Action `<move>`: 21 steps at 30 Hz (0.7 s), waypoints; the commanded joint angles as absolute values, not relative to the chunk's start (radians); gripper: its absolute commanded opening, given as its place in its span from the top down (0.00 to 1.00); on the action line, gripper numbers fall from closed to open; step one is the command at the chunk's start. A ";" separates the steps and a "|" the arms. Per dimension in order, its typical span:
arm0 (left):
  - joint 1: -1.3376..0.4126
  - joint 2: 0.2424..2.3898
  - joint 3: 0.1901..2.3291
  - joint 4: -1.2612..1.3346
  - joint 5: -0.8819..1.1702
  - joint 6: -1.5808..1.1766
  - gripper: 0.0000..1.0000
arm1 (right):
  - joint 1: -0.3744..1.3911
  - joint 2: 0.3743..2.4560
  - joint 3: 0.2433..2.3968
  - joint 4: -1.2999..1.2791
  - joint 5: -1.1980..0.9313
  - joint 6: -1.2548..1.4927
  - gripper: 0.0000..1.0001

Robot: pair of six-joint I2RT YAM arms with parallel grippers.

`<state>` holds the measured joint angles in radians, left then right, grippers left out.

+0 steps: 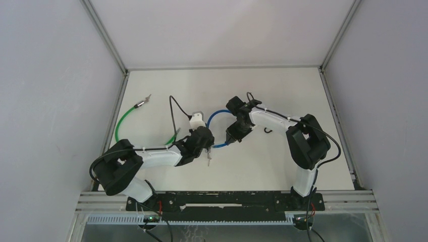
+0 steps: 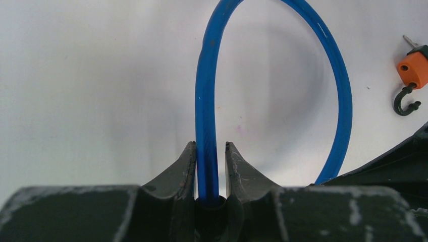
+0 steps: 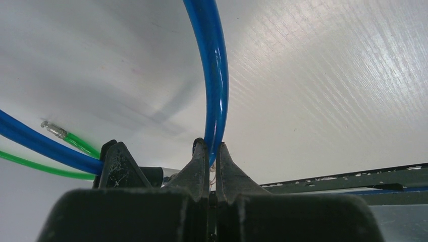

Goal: Lock with the key
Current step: Lock the lock.

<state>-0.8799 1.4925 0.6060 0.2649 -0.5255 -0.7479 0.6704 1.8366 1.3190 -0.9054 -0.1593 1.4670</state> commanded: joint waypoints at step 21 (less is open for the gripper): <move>-0.895 1.459 0.624 0.390 -0.627 -0.748 1.00 | 0.686 1.814 1.303 -0.691 -0.262 1.292 0.85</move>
